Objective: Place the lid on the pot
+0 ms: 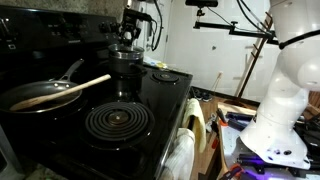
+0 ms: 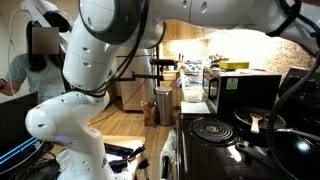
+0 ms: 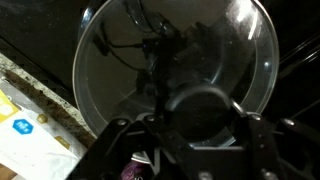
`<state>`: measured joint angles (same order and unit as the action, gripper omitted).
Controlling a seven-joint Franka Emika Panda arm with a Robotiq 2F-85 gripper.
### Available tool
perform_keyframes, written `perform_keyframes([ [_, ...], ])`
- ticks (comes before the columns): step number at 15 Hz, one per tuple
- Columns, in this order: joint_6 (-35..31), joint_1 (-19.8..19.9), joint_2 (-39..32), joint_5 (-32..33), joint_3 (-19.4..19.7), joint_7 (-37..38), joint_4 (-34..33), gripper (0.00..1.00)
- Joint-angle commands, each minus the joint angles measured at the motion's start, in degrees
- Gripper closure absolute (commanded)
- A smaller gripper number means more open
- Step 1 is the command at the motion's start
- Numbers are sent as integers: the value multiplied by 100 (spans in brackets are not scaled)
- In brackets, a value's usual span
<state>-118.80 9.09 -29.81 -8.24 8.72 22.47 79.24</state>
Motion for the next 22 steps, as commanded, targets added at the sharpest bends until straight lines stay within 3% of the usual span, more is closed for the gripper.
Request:
perform_keyframes([
  [1,121,111,-33,-241,-83,-123,-143,66],
  [19,1,138,-170,-460,-140,-133,-77,66],
  [20,10,136,-167,-447,-134,-128,-80,16],
  [22,42,128,-163,-423,-112,-81,-103,9],
])
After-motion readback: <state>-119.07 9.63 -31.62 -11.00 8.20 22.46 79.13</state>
